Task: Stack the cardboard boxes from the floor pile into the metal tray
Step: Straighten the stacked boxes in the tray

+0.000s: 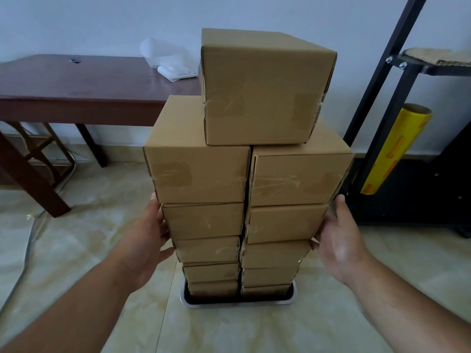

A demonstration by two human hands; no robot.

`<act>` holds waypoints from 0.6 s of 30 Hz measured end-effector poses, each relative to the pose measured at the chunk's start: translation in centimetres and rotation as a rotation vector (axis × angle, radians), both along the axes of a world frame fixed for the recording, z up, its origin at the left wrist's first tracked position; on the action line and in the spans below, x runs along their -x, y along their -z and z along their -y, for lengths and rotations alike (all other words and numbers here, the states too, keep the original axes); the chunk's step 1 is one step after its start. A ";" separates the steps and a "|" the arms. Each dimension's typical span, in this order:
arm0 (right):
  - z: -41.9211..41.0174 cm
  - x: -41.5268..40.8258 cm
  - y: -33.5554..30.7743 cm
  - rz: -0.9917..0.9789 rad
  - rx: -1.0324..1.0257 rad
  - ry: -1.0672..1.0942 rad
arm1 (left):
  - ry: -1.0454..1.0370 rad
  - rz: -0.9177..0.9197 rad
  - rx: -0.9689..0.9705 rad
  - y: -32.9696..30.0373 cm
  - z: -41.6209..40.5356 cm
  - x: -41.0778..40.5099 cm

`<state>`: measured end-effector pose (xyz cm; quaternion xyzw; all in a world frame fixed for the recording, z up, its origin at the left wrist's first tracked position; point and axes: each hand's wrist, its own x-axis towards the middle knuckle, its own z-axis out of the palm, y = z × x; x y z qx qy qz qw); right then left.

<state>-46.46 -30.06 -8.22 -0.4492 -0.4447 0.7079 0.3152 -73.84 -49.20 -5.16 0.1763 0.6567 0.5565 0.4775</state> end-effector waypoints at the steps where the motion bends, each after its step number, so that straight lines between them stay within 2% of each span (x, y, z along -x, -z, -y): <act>1: -0.1 -0.7 0.8 0.012 0.013 0.025 | 0.000 0.002 -0.001 0.1 0.0 0.0; 4: -0.4 -2.6 2.9 0.111 -0.011 0.032 | -0.001 0.012 -0.009 0.5 0.0 0.3; 9: -0.1 -3.5 4.1 0.216 -0.062 -0.100 | -0.039 0.028 0.027 2.4 0.9 1.0; 11: -0.1 -3.6 3.7 0.269 -0.142 -0.172 | -0.133 -0.025 0.104 3.4 1.2 0.9; 13: 0.0 -4.0 3.4 0.324 -0.254 -0.293 | -0.179 -0.125 0.266 4.5 1.6 0.7; 14: 0.0 -4.3 3.5 0.353 -0.303 -0.350 | -0.127 -0.189 0.368 4.9 1.8 0.6; 16: -0.1 -4.6 3.6 0.426 -0.365 -0.421 | 0.106 -0.310 0.515 5.2 2.2 -0.1; 18: -0.2 -4.4 3.7 0.460 -0.400 -0.437 | 0.321 -0.482 0.497 5.2 2.0 -1.8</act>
